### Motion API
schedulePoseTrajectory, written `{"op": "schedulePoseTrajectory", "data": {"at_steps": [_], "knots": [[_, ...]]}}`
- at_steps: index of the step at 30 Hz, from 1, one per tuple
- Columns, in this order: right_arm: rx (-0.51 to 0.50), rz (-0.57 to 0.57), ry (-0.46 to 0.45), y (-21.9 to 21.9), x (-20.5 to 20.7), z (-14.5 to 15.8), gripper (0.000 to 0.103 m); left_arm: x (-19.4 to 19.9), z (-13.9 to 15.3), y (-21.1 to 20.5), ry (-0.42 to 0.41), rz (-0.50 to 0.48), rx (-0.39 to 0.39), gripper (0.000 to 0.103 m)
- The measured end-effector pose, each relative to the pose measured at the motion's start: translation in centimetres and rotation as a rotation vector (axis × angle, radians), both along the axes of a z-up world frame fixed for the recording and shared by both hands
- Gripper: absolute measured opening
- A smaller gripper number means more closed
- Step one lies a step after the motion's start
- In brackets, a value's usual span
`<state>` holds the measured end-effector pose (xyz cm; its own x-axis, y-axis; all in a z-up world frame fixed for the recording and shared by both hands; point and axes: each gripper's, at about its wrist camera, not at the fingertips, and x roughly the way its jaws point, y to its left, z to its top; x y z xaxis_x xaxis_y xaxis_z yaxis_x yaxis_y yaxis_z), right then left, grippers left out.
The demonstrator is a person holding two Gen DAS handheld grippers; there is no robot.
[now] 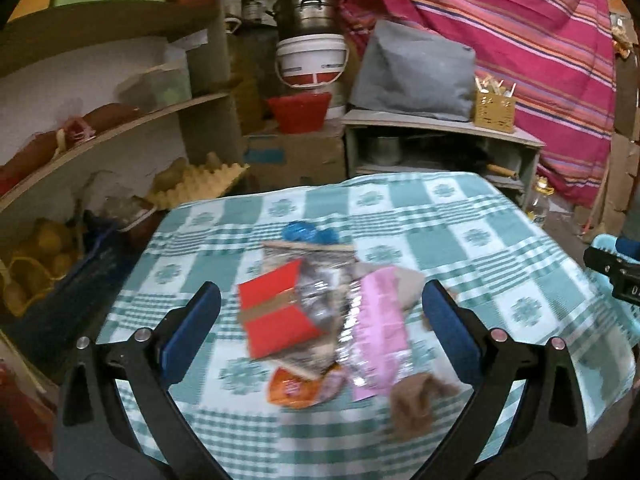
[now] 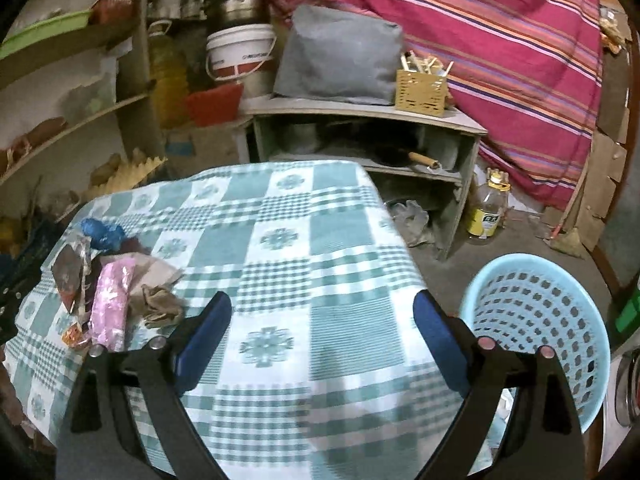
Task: Collect trash
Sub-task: 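Return both tools to the table over the remaining trash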
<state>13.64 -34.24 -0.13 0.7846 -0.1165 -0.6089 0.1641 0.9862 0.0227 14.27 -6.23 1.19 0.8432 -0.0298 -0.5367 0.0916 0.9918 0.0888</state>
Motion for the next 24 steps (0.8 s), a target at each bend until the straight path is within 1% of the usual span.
{"op": "schedulePoseTrajectory", "data": {"at_steps": [7, 13, 17, 24], "knots": [[-0.001, 0.011, 0.011, 2.6, 1.0, -0.7, 0.090, -0.5, -1.2, 3.5, 0.014, 0.032, 0.013, 0.097], [-0.012, 0.036, 0.015, 4.7, 2.0, -0.9, 0.090, 0.0, -3.0, 5.6, 0.058, 0.047, 0.019, 0.097], [-0.010, 0.044, 0.028, 5.4, 2.6, -1.1, 0.090, 1.0, -4.4, 6.2, 0.105, 0.038, 0.007, 0.097], [0.011, 0.054, 0.042, 5.9, 3.3, -1.5, 0.090, 2.6, -6.3, 5.8, 0.151, 0.010, 0.024, 0.097]]}}
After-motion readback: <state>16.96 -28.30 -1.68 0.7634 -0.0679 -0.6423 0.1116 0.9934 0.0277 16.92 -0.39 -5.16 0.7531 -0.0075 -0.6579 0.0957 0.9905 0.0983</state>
